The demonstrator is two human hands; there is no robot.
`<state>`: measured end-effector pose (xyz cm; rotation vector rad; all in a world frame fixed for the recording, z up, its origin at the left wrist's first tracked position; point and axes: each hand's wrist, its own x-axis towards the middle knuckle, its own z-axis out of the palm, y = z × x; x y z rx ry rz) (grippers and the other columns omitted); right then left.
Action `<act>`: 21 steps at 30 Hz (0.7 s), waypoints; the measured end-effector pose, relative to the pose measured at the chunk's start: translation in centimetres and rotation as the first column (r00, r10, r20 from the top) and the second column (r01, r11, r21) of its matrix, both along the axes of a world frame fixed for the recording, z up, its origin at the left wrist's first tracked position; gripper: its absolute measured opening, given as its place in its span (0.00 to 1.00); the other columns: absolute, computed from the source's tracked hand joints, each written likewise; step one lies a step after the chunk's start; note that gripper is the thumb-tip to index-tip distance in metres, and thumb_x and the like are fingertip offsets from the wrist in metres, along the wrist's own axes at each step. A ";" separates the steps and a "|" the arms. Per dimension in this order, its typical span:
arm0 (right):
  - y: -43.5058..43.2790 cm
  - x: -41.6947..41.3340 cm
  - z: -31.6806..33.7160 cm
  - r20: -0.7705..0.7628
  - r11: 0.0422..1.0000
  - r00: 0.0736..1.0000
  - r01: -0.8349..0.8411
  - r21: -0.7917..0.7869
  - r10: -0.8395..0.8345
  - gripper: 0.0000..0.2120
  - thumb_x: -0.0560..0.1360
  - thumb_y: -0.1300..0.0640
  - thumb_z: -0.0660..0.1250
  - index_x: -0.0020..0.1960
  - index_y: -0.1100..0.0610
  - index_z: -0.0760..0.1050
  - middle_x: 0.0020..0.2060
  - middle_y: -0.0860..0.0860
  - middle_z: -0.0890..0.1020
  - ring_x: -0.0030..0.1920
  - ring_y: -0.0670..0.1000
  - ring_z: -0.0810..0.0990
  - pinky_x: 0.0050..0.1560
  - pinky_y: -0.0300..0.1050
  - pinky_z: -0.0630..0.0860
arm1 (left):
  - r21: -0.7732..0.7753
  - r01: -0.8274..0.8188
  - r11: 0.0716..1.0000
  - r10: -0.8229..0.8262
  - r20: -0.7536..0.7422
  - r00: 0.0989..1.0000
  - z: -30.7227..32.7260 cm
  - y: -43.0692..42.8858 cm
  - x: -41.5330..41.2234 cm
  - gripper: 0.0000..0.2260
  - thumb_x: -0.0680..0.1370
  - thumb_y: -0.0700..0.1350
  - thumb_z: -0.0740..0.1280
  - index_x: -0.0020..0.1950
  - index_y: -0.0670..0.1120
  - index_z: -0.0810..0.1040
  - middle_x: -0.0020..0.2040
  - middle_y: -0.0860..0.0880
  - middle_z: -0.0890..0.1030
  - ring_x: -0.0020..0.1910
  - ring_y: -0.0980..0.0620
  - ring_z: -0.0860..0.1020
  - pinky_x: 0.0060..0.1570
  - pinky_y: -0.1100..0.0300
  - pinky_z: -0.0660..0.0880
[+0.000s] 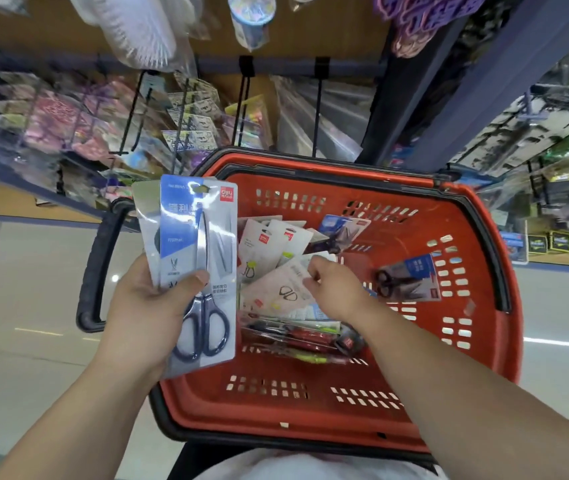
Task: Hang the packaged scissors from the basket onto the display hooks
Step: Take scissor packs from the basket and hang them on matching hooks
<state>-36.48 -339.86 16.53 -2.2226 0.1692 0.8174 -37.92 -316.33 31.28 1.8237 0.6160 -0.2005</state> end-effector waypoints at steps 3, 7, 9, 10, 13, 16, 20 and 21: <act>-2.7 0.8 3.9 0.086 0.994 0.991 0.095 0.063 -0.100 0.06 0.81 0.56 0.69 0.50 0.55 0.71 0.37 0.50 0.79 0.40 0.57 0.79 0.41 0.50 0.73 | 0.085 0.021 0.996 -0.025 0.041 0.999 -0.1 -0.6 0.2 0.12 0.79 0.35 0.73 0.56 0.51 0.83 0.46 0.57 0.89 0.45 0.60 0.86 0.47 0.62 0.81; -4.7 1.2 10.5 0.013 0.888 0.939 0.320 0.330 -0.343 0.19 0.77 0.62 0.69 0.64 0.46 0.74 0.50 0.53 0.86 0.49 0.60 0.86 0.48 0.61 0.84 | 0.249 0.113 0.962 -0.125 0.034 0.991 -1.2 -2.1 0.6 0.11 0.80 0.39 0.73 0.57 0.53 0.80 0.48 0.61 0.84 0.48 0.60 0.84 0.52 0.57 0.79; -4.6 1.2 12.8 -0.133 0.774 0.903 0.420 0.474 -0.409 0.20 0.78 0.65 0.66 0.65 0.45 0.76 0.50 0.55 0.87 0.46 0.59 0.87 0.37 0.53 0.85 | 0.262 0.208 0.943 -0.222 0.025 0.975 -2.1 -3.4 0.7 0.13 0.81 0.39 0.72 0.62 0.53 0.80 0.50 0.60 0.84 0.52 0.54 0.84 0.56 0.55 0.79; -4.5 1.1 13.5 -0.200 0.726 0.884 0.462 0.510 -0.422 0.21 0.79 0.64 0.65 0.65 0.44 0.77 0.49 0.56 0.87 0.40 0.58 0.87 0.34 0.48 0.82 | 0.256 0.259 0.931 -0.271 0.013 0.962 -2.5 -4.1 0.8 0.13 0.81 0.39 0.71 0.63 0.54 0.80 0.51 0.61 0.84 0.53 0.54 0.84 0.56 0.58 0.78; -4.3 1.2 13.8 -0.332 0.633 0.838 0.545 0.550 -0.433 0.11 0.80 0.61 0.65 0.60 0.50 0.77 0.38 0.59 0.84 0.31 0.53 0.81 0.33 0.44 0.78 | 0.187 0.414 0.891 -0.419 -0.011 0.908 -3.4 -6.0 1.2 0.15 0.82 0.39 0.70 0.64 0.55 0.79 0.53 0.63 0.84 0.54 0.62 0.83 0.54 0.64 0.75; -4.2 1.0 13.3 -0.432 0.539 0.793 0.609 0.582 -0.430 0.01 0.82 0.62 0.66 0.53 0.59 0.76 0.39 0.61 0.86 0.36 0.55 0.84 0.41 0.46 0.83 | 0.045 0.480 0.876 -0.479 -0.043 0.877 -3.9 -7.6 1.5 0.16 0.82 0.36 0.69 0.63 0.56 0.81 0.56 0.59 0.86 0.57 0.59 0.84 0.59 0.58 0.78; -4.9 0.4 11.9 -0.422 0.619 0.813 0.581 0.528 -0.403 0.06 0.81 0.65 0.68 0.56 0.66 0.78 0.39 0.59 0.87 0.35 0.51 0.86 0.36 0.40 0.83 | -0.100 0.365 0.925 -0.375 -0.115 0.920 -5.2 -7.9 1.9 0.16 0.82 0.34 0.68 0.66 0.49 0.81 0.56 0.52 0.88 0.57 0.51 0.86 0.61 0.50 0.81; -5.2 0.3 11.6 -0.388 0.665 0.824 0.563 0.491 -0.412 0.08 0.82 0.63 0.69 0.57 0.67 0.78 0.35 0.57 0.87 0.31 0.49 0.83 0.30 0.37 0.79 | -0.130 0.350 0.928 -0.366 -0.124 0.922 -5.4 -7.9 1.9 0.15 0.83 0.34 0.68 0.67 0.48 0.80 0.57 0.51 0.88 0.57 0.49 0.86 0.61 0.50 0.81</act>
